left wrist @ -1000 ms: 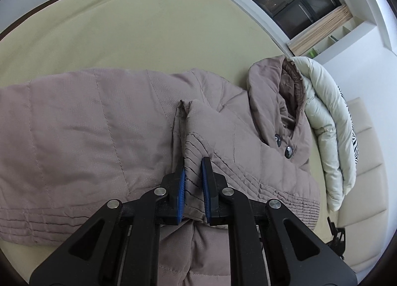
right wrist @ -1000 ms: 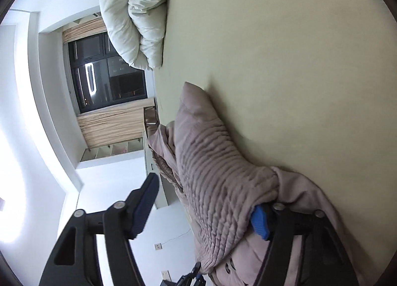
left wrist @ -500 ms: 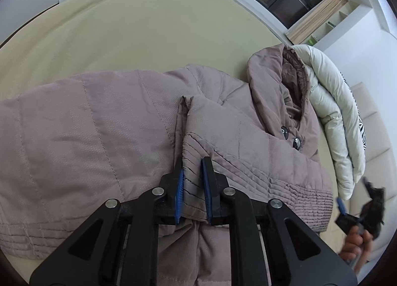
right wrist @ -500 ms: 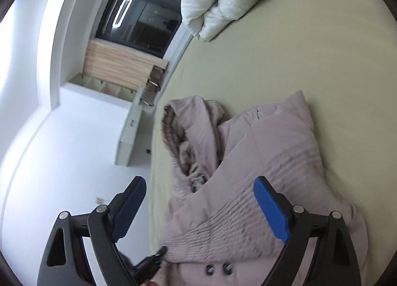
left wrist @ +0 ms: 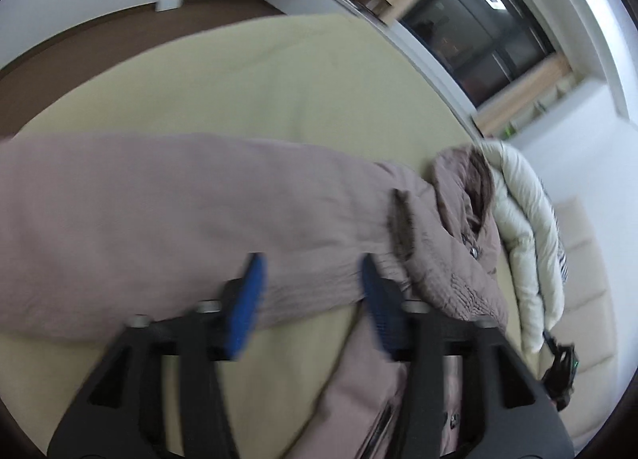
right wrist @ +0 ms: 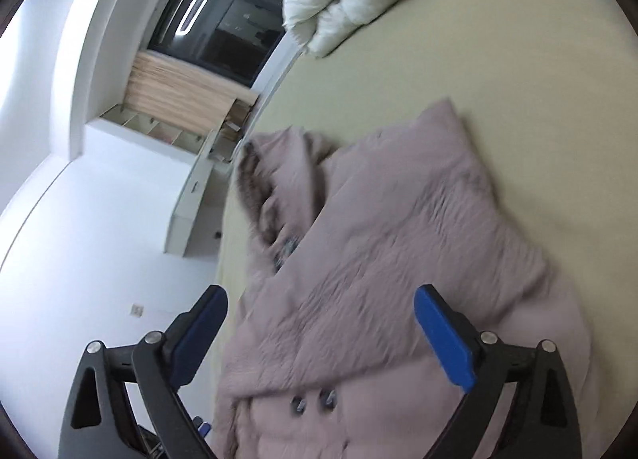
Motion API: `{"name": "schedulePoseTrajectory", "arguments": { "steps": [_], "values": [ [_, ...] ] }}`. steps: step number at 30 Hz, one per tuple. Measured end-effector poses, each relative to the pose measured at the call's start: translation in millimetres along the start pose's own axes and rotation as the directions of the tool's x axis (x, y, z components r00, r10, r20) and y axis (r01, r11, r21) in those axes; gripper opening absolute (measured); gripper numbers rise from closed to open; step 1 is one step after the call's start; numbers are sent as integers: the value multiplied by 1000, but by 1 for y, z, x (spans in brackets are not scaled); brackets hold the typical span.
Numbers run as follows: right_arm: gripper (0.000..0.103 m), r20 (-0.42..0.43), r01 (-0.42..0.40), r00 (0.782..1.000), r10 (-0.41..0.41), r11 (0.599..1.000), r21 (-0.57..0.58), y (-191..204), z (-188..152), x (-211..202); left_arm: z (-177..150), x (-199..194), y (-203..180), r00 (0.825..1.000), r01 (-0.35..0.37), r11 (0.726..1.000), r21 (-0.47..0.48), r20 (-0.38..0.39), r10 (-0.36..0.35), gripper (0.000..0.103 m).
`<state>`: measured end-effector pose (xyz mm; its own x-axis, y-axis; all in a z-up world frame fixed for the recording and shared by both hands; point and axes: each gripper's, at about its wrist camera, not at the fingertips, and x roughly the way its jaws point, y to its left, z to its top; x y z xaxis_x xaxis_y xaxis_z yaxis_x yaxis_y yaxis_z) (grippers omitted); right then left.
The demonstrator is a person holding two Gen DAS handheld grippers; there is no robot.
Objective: Fold large clothes
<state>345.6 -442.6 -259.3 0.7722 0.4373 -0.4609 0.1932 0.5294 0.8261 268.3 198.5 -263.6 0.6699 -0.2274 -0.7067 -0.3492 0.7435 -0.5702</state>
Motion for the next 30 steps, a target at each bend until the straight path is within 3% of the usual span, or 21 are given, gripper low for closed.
{"name": "schedulePoseTrajectory", "arguments": {
  "steps": [4, 8, 11, 14, 15, 17, 18, 20, 23, 26, 28, 30],
  "values": [
    [97, -96, -63, 993, 65, 998, 19, 10, -64, -13, -33, -50, 78, 998, -13, 977, -214, 53, 26, 69],
    [97, -187, -75, 979, 76, 997, 15, 17, -121, -12, -57, -75, 144, 995, 20, 896, -443, 100, 27, 69],
    [96, -221, -82, 971, 92, 995, 51, 18, -148, -12, -64, -84, 168, 987, 74, 833, -548, 160, 17, 69],
    [94, -227, -86, 969, 94, 995, 46, 25, -154, -10, -62, -80, 175, 977, 89, 811, -578, 210, 43, 69],
    [94, -226, -85, 970, 93, 995, 42, 27, -155, -11, -63, -75, 180, 975, 99, 790, -605, 217, 44, 67],
    [92, -221, -87, 971, 95, 995, 46, 31, -151, -11, -64, -69, 189, 970, 115, 727, -677, 234, 64, 48],
    [91, -218, -90, 971, 98, 995, 47, 31, -150, -14, -64, -69, 190, 969, 105, 717, -689, 232, 81, 33],
    [90, -211, -90, 973, 96, 995, 38, 33, -147, -18, -59, -70, 178, 966, 86, 734, -674, 237, 104, 24],
    [87, -208, -87, 974, 90, 996, 21, 29, -144, -32, -40, -87, 110, 949, 15, 888, -459, 286, 132, 18],
    [86, -199, -88, 976, 90, 996, 19, 23, -141, -42, -32, -86, 11, 946, -41, 987, -158, 311, 89, 16],
    [86, -190, -86, 978, 89, 996, 27, 17, -138, -47, -44, -70, -67, 953, -70, 996, 61, 300, 48, 16],
    [86, -176, -83, 981, 87, 996, 34, 10, -134, -53, -71, -44, -142, 963, -76, 961, 264, 269, 2, 16]
  ]
}}
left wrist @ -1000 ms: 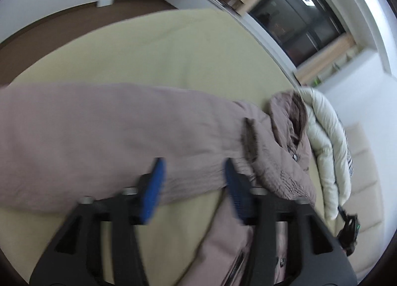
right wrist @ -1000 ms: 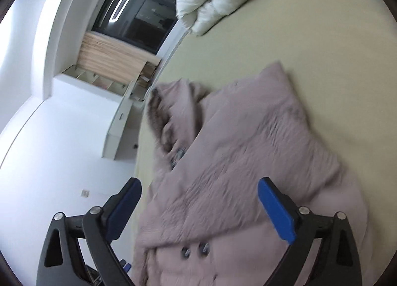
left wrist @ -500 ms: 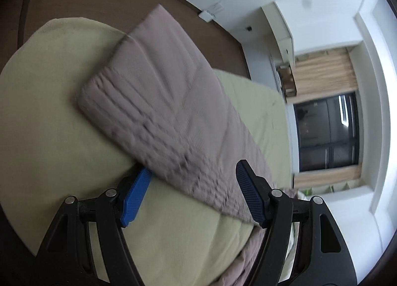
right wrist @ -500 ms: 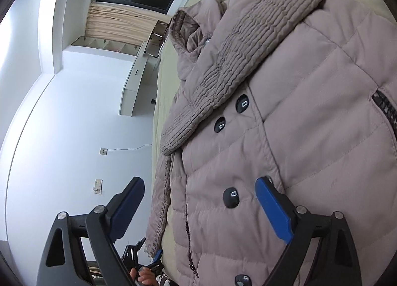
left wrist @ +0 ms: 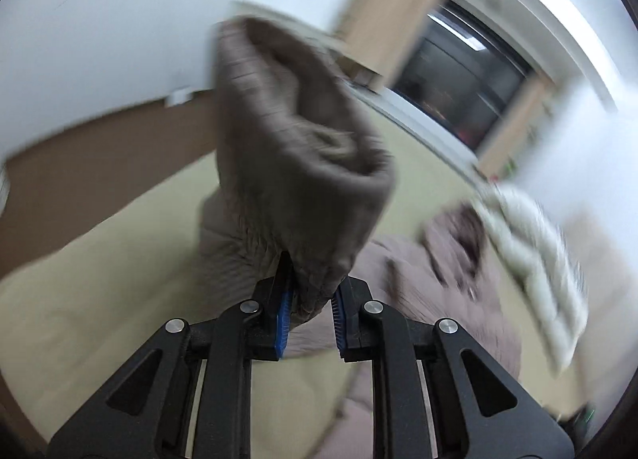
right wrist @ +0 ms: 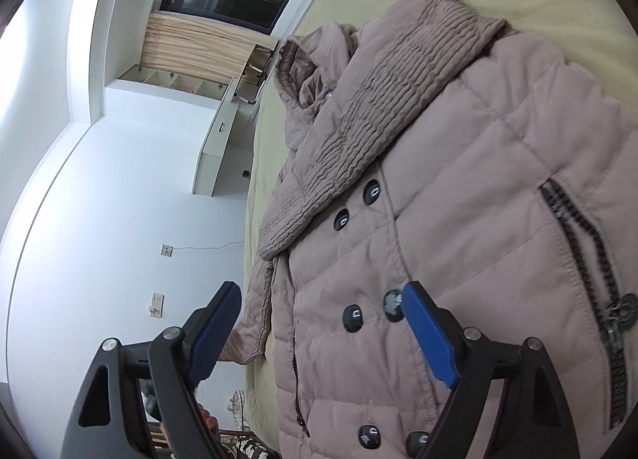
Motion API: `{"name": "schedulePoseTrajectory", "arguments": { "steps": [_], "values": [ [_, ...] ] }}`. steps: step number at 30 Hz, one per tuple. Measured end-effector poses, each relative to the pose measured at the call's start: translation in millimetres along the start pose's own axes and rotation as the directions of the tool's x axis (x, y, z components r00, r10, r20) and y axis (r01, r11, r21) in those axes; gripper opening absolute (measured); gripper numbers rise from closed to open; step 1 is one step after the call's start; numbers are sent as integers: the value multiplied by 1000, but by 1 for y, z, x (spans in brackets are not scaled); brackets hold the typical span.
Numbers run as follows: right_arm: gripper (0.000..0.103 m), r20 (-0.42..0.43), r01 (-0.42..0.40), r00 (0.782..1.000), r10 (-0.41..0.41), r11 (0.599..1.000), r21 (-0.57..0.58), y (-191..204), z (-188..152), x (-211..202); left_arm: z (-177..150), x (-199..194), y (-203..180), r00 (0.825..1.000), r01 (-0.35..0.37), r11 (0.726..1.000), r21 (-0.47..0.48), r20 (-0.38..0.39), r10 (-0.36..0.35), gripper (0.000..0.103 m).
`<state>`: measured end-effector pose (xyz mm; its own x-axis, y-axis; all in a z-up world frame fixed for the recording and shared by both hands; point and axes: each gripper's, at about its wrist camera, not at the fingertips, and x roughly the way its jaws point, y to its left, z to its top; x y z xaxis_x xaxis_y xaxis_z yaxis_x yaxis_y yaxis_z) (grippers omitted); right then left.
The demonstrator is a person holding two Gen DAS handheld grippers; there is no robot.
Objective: Fold large clothes
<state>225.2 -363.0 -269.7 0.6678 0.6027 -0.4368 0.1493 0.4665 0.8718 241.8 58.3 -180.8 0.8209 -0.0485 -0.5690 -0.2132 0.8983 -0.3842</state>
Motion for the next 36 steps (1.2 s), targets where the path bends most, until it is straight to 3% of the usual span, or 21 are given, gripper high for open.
{"name": "schedulePoseTrajectory", "arguments": {
  "steps": [2, 5, 10, 12, 14, 18, 20, 23, 25, 26, 27, 29, 30, 33, 36],
  "values": [
    [86, 15, 0, 1000, 0, 1000, 7, -7, 5, -8, -27, 22, -76, 998, 55, 986, 159, -43, -49, 16],
    [86, 32, 8, 999, -8, 1000, 19, -18, 13, -21, -82, 60, -163, 984, 141, 941, 306, -147, -99, 16],
    [91, 11, 33, 999, -33, 998, 57, -37, 27, -29, -169, 111, -236, 941, 190, 892, 410, -335, -46, 18],
    [98, -21, 47, 999, -46, 996, 79, -41, 30, -23, -185, 113, -237, 930, 186, 887, 423, -367, -20, 18],
    [99, -60, 44, 997, -39, 996, 78, -37, 34, -9, -197, 111, -237, 932, 186, 879, 440, -362, -16, 18],
    [98, -149, 16, 989, -6, 998, 67, -17, 38, 35, -197, 103, -213, 930, 196, 871, 450, -367, -20, 18],
    [98, -223, -19, 974, 33, 998, 65, 0, 40, 68, -185, 99, -195, 931, 200, 871, 448, -364, -26, 18],
    [86, -319, -1, 947, 35, 994, 106, 13, 44, 110, -167, 86, -168, 933, 206, 866, 455, -359, -33, 19],
    [72, -370, -12, 927, 54, 994, 113, 22, 45, 132, -156, 72, -160, 931, 214, 866, 452, -362, -41, 20],
    [49, -401, -10, 915, 46, 996, 93, 27, 46, 144, -153, 69, -156, 930, 214, 869, 446, -366, -41, 21],
    [30, -417, 15, 909, 19, 997, 77, 30, 47, 151, -151, 64, -151, 927, 216, 875, 434, -372, -44, 26],
    [22, -419, 33, 908, 1, 997, 74, 32, 53, 158, -146, 53, -139, 918, 232, 889, 395, -392, -65, 58],
    [21, -406, 36, 914, -10, 998, 56, 36, 57, 158, -144, 45, -132, 918, 237, 893, 383, -388, -78, 79],
    [20, -380, 18, 925, -17, 1000, 0, 59, 72, 149, -133, 25, -101, 931, 222, 916, 334, -352, -97, 82],
    [20, -349, -34, 937, 6, 997, -74, 103, 90, 132, -114, 33, -65, 943, 164, 967, 196, -317, -96, 82]
  ]
}}
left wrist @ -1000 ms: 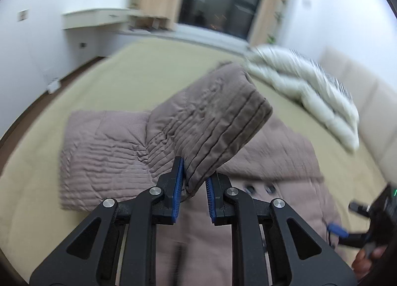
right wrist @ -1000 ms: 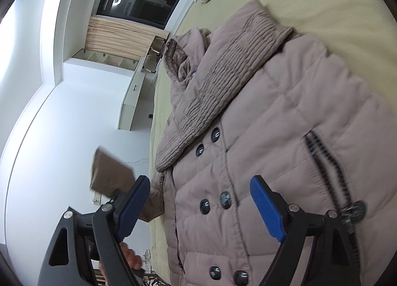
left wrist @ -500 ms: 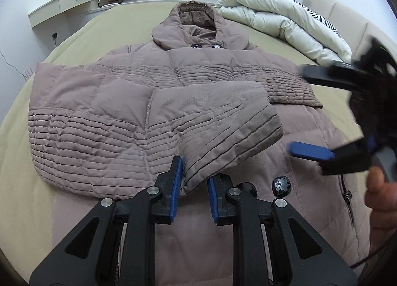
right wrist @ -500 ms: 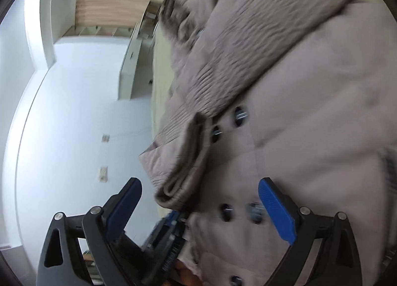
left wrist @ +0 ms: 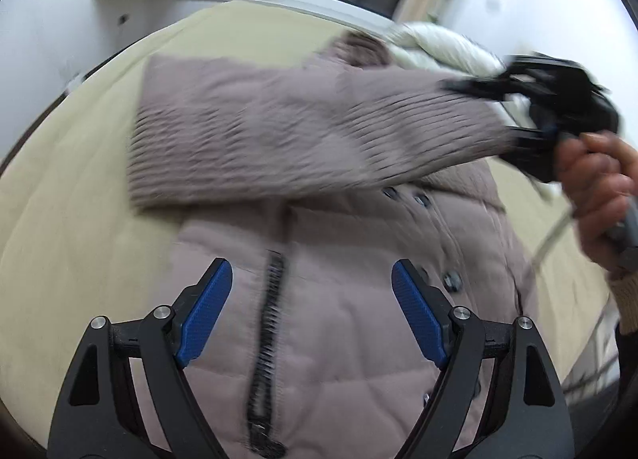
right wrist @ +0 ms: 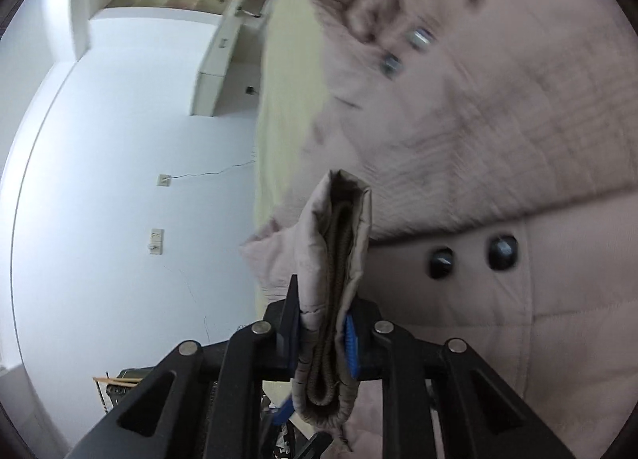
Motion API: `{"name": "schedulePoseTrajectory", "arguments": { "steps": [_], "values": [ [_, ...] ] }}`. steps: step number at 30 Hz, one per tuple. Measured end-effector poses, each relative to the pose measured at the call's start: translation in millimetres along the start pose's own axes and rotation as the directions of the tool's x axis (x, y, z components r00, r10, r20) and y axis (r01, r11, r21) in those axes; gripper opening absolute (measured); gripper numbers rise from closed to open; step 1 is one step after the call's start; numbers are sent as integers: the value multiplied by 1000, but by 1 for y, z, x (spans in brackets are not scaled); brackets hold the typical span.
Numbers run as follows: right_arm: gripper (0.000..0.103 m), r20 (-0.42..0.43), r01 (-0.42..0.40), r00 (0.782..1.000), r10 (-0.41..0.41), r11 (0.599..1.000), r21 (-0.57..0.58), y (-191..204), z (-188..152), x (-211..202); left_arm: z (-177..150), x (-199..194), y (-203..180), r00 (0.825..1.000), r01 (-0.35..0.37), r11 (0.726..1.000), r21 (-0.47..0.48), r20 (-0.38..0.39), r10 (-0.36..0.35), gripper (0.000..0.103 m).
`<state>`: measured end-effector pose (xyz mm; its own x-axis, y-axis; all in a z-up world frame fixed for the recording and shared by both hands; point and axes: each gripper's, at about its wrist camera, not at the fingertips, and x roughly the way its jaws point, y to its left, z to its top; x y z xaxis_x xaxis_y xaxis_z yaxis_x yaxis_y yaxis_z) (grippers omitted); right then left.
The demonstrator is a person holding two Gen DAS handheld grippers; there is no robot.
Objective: Fold large clothes
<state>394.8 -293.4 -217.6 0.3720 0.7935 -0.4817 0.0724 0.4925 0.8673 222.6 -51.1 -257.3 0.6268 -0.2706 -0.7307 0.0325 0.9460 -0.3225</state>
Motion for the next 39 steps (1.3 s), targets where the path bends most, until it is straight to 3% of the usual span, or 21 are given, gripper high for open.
{"name": "schedulePoseTrajectory", "arguments": {
  "steps": [4, 8, 11, 13, 14, 16, 18, 23, 28, 30, 32, 33, 35, 36, 38, 39],
  "values": [
    [20, 58, -82, 994, 91, 985, -154, 90, 16, -38, 25, 16, 39, 1000, 3, 984, -178, 30, 2, 82],
    [20, 114, -139, 977, 180, 945, -296, 173, 27, -75, 56, 42, 52, 996, -31, 967, -253, 71, 50, 82],
    [20, 160, -154, 961, 225, 918, -366, 206, 32, -105, 80, 71, 59, 995, -53, 956, -287, 60, 74, 82],
    [20, 190, -149, 953, 235, 912, -381, 207, 36, -123, 96, 94, 64, 993, -91, 952, -294, 47, 109, 81],
    [20, 206, -140, 951, 232, 913, -383, 200, 35, -133, 103, 107, 67, 992, -105, 951, -290, 37, 121, 77],
    [20, 246, -113, 945, 215, 922, -370, 177, 43, -147, 110, 126, 74, 989, -145, 946, -289, -8, 149, 33],
    [19, 286, -98, 939, 193, 944, -314, 139, 55, -160, 112, 134, 84, 988, -151, 939, -309, -17, 154, 31],
    [19, 375, -9, 926, 32, 998, -63, -7, 88, -167, 105, 141, 89, 981, -190, 958, -213, -10, 193, 30],
    [19, 314, 150, 925, -212, 966, 210, -145, 98, -128, 99, 129, 81, 981, -193, 971, -144, -17, 192, 30],
    [22, 317, 137, 922, -222, 953, 270, -181, 95, -120, 94, 106, 75, 978, -207, 973, -104, 3, 208, 30],
    [22, 346, 76, 922, -176, 956, 283, -197, 90, -119, 97, 81, 71, 973, -216, 974, -73, 64, 221, 30],
    [23, 349, 83, 920, -178, 959, 272, -196, 90, -119, 93, 73, 65, 970, -223, 973, -60, 87, 227, 30],
    [32, 340, 168, 908, -245, 956, 240, -183, 93, -121, 115, 71, 57, 966, -225, 974, -21, 124, 226, 30],
    [42, 345, 213, 894, -285, 949, 232, -175, 92, -125, 126, 71, 52, 964, -226, 974, -2, 142, 224, 30],
    [58, 394, 327, 833, -389, 920, 216, -150, 91, -137, 146, 79, 38, 957, -241, 969, 60, 181, 227, 30],
    [59, 424, 362, 808, -409, 913, 190, -134, 89, -142, 154, 84, 32, 957, -242, 967, 82, 187, 224, 30]
  ]
}}
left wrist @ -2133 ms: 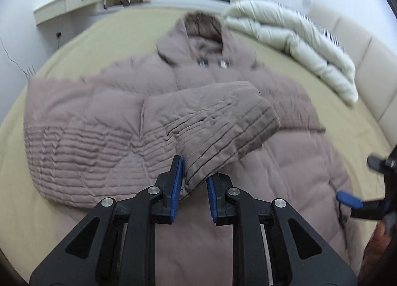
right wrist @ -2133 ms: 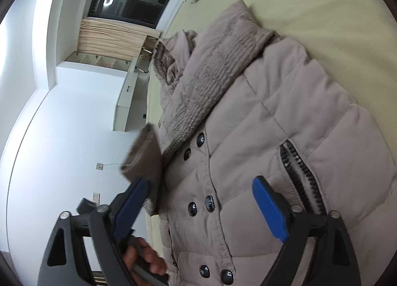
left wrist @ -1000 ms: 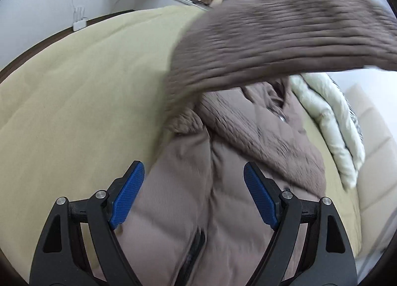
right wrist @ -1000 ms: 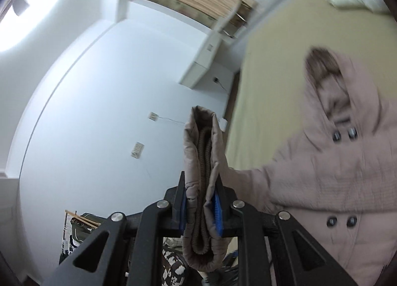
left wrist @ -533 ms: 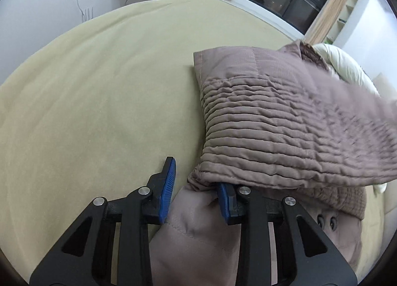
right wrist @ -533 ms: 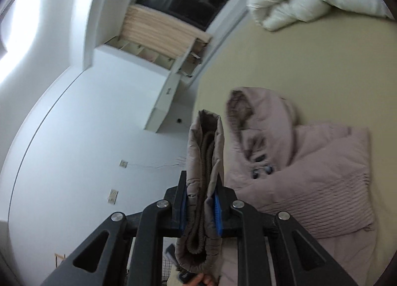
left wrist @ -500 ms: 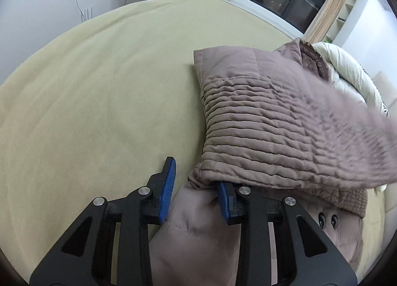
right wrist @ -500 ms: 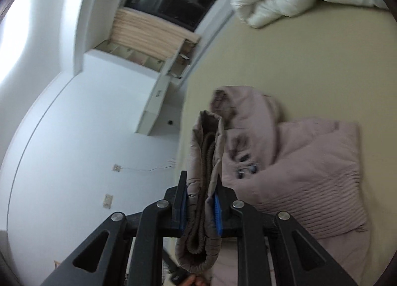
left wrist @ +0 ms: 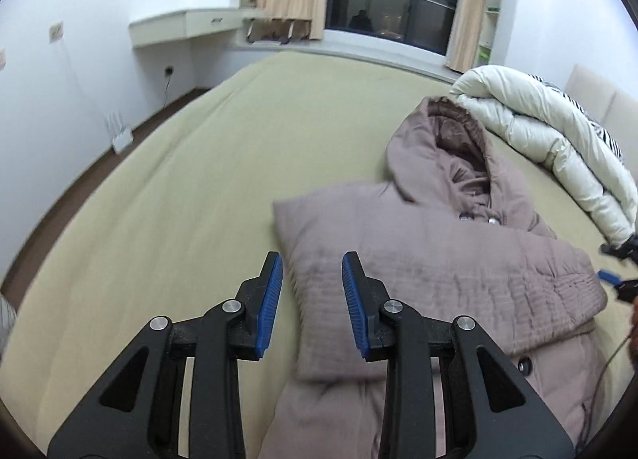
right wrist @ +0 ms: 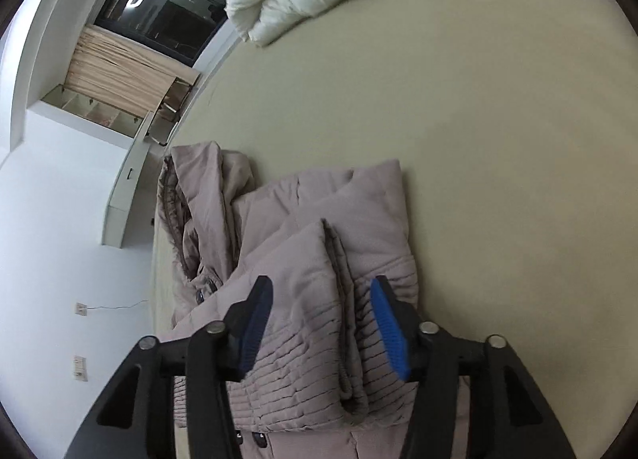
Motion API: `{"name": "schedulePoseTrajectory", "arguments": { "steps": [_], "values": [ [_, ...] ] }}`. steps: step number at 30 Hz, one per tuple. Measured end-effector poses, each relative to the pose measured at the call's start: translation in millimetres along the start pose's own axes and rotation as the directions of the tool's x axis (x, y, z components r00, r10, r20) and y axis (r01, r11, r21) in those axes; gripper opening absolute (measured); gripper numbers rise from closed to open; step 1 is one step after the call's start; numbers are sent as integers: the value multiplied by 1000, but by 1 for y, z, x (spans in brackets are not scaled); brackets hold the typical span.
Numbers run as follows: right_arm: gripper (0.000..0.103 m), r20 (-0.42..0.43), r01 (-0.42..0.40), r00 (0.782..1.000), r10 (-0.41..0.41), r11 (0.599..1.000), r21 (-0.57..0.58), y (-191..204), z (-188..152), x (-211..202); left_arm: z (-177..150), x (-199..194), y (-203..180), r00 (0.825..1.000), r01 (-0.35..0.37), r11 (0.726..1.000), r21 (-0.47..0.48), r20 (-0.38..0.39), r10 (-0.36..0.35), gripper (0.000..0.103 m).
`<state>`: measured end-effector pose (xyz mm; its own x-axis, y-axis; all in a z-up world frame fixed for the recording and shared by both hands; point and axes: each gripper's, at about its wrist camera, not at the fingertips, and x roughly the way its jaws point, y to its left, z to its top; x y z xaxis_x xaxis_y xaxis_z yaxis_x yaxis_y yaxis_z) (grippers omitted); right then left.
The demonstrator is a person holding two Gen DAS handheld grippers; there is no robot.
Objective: Fold large clothes
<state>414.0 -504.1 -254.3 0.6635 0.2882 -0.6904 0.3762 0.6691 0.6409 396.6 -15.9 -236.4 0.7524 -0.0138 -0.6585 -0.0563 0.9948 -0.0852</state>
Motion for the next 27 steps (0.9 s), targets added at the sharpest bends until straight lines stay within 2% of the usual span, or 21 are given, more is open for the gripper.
{"name": "schedulePoseTrajectory", "arguments": {
  "steps": [2, 4, 7, 9, 10, 11, 12, 13, 14, 15, 16, 17, 18, 19, 21, 23, 27],
  "values": [
    [59, 42, -35, 998, 39, 993, -111, 33, -6, -21, 8, 20, -16, 1000, -1, 997, 72, -28, 3, 30],
    [59, 43, -47, 997, 59, 970, -237, 66, -18, -26, 10, 42, -29, 997, -18, 992, 127, -75, 27, 30],
    [56, 9, 7, 1000, -4, 909, -416, 99, -42, -1, -11, 71, -33, 986, -46, 986, 161, -153, 71, 30],
    [57, -54, 78, 992, -116, 883, -464, 91, -57, 40, -21, 77, -32, 987, -31, 988, 150, -152, 54, 30],
    [57, -65, 110, 984, -165, 853, -510, 84, -66, 60, -21, 75, -32, 986, -24, 988, 153, -157, 49, 30],
    [57, -18, 145, 981, -193, 793, -591, 84, -79, 71, -17, 71, -31, 984, -18, 988, 150, -173, 44, 30],
    [63, 28, 177, 978, -209, 741, -648, 85, -90, 70, -12, 65, -27, 984, -13, 991, 131, -173, 35, 30],
    [68, 36, 188, 974, -225, 700, -689, 91, -95, 69, -2, 54, -23, 990, -5, 995, 101, -139, 20, 30],
    [75, 19, 167, 977, -214, 700, -694, 96, -94, 65, 10, 46, -22, 995, -7, 996, 90, -95, 15, 30],
    [76, 9, 147, 981, -192, 720, -678, 98, -90, 59, 20, 45, -24, 997, -7, 996, 87, -71, 13, 32],
    [76, 4, 121, 988, -155, 752, -648, 101, -81, 51, 34, 47, -26, 998, 11, 997, 73, -64, -6, 52],
    [76, 5, 94, 993, -115, 783, -615, 103, -68, 45, 49, 54, -29, 997, 46, 998, 41, -63, -43, 67],
    [76, 11, 83, 995, -96, 797, -598, 108, -57, 43, 59, 57, -30, 995, 77, 997, 10, -56, -77, 87],
    [76, 16, 75, 997, -81, 806, -588, 115, -44, 45, 74, 67, -36, 994, 92, 996, -9, -55, -92, 88],
    [76, 18, 66, 998, -68, 820, -569, 128, -16, 53, 101, 86, -61, 994, 84, 996, 32, -67, -82, 88],
    [76, 17, 71, 997, -74, 831, -551, 138, 10, 69, 123, 114, -89, 985, 134, 989, 64, -114, -127, 88],
    [76, -22, 44, 998, -63, 863, -503, 157, 49, 108, 154, 175, -123, 974, 142, 989, 40, -186, -132, 88]
  ]
}}
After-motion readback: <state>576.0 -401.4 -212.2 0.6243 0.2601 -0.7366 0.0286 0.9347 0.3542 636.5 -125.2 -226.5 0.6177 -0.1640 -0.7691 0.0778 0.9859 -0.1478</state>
